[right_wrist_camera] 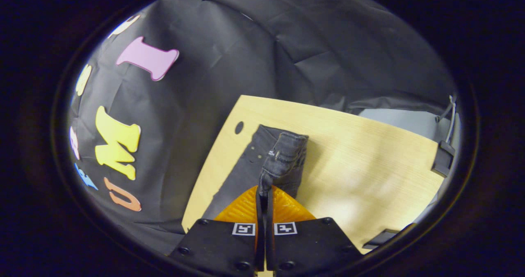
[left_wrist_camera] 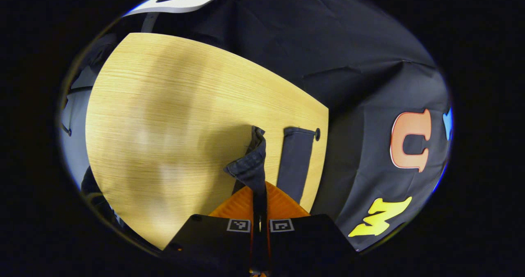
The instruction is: Grasp the waist and the cuffs of the jeans and fold them to make the two legs overlap; first hold the waist and fold one-third of the jeans toward the cuffs, then hold the cuffs and fold the remaining one-third in the same direction to finish folding.
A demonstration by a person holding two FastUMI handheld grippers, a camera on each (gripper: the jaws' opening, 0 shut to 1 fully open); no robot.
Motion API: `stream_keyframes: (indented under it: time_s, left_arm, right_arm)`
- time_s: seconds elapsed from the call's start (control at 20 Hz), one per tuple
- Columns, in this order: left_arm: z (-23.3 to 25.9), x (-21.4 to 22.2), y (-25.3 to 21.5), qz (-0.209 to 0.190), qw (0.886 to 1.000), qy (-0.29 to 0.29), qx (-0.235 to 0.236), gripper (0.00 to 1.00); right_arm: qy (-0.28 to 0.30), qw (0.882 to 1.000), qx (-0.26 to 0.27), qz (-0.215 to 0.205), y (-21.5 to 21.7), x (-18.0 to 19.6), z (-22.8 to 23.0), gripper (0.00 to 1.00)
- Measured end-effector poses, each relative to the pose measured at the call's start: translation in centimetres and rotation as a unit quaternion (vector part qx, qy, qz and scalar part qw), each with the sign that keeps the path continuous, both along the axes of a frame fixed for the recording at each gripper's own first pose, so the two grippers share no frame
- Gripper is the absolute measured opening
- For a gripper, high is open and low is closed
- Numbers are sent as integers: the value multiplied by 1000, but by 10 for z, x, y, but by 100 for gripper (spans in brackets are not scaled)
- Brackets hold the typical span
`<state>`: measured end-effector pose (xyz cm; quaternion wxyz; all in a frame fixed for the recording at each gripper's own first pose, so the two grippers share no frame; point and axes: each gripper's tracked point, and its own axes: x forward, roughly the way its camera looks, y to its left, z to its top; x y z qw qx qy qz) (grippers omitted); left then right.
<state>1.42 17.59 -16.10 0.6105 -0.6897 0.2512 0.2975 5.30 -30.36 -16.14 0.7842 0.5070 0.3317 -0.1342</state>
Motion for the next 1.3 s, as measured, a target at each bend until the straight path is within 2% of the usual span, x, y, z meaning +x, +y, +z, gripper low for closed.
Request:
stream_keyframes:
  time_s: [0.25, 0.5, 0.85, 1.0, 1.15, 1.3]
  left_arm:
    - [12, 61, 19, 25, 1000, -16, 1, 4]
    - [2, 119, 31, 41, 999, -6, -4, 3]
    - [-18, 213, 29, 2, 1000, 1, 30, 3]
    - [-39, 249, 22, -16, 999, 11, 49, 3]
    - [-66, 266, 22, -36, 997, 29, 59, 3]
    - [-78, 269, 27, -36, 997, 40, 62, 3]
  right_arm:
    - [-26, 1000, 10, 0, 8, 53, 16, 0]
    - [-34, 999, 16, -14, 0, 97, 8, 2]
    - [-34, 999, 10, -16, 5, 163, -18, 0]
    - [-33, 999, -9, -7, 8, 191, -36, 2]
    - [-23, 999, -27, 0, 12, 210, -58, 0]
    - [-7, 999, -38, 4, 12, 220, -82, 2]
